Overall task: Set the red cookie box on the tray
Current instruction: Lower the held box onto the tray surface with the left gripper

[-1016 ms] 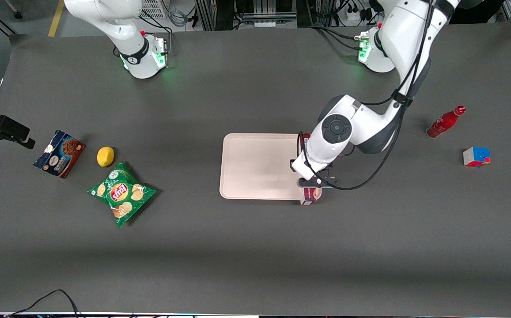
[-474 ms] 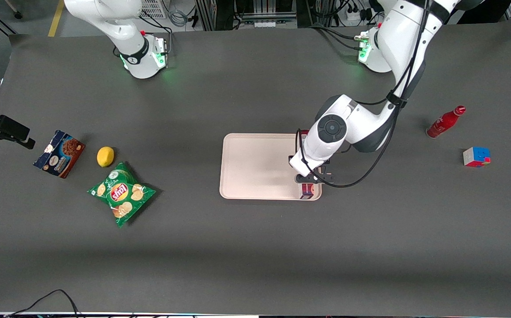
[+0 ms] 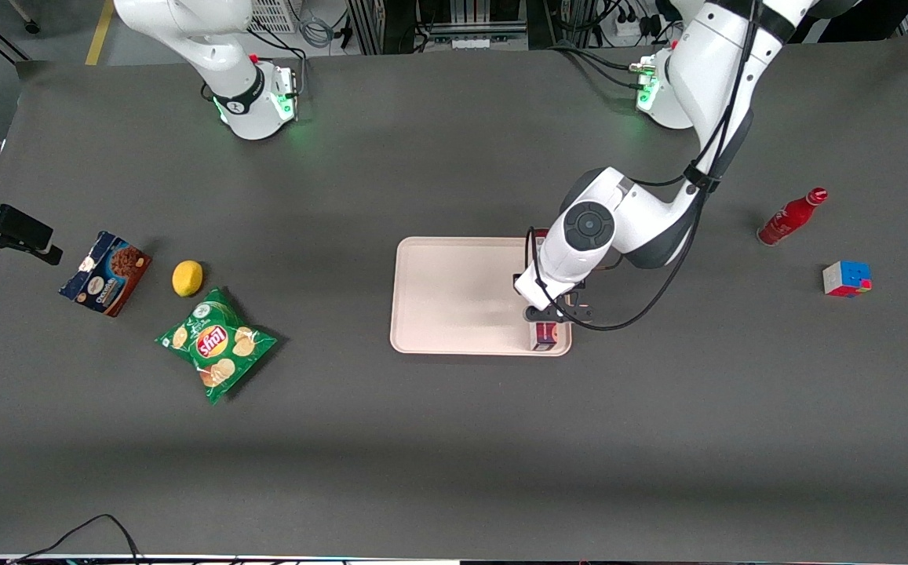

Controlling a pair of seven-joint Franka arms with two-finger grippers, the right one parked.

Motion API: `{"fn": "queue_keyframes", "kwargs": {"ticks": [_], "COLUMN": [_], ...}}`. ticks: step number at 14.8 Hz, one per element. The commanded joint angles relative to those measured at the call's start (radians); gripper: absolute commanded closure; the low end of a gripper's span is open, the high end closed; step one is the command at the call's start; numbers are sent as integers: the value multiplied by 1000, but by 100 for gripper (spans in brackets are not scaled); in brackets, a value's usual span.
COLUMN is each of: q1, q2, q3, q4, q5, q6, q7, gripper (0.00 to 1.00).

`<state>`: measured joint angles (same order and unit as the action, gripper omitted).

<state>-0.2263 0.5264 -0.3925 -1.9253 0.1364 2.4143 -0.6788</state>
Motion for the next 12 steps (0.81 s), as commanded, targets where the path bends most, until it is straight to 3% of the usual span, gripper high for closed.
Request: {"fn": "queue_keyframes", "kwargs": {"ticks": [1,6,7,8,10,12], "q1": [-2,1,1,1,2,4], "q2": [-19,-17,-17,-17,-16,-16], "q3": [-2,-2,-2,-2,-2,-2], "q4": [-35,-58,-58,-58,-58,-58], "q5": [20,48,48,46,46,46], "q6": [25,63,62,63,62,63], "q7": [-27,-27,-27,-27,-28,-28], "gripper": [92,88,82,73,46,13]}}
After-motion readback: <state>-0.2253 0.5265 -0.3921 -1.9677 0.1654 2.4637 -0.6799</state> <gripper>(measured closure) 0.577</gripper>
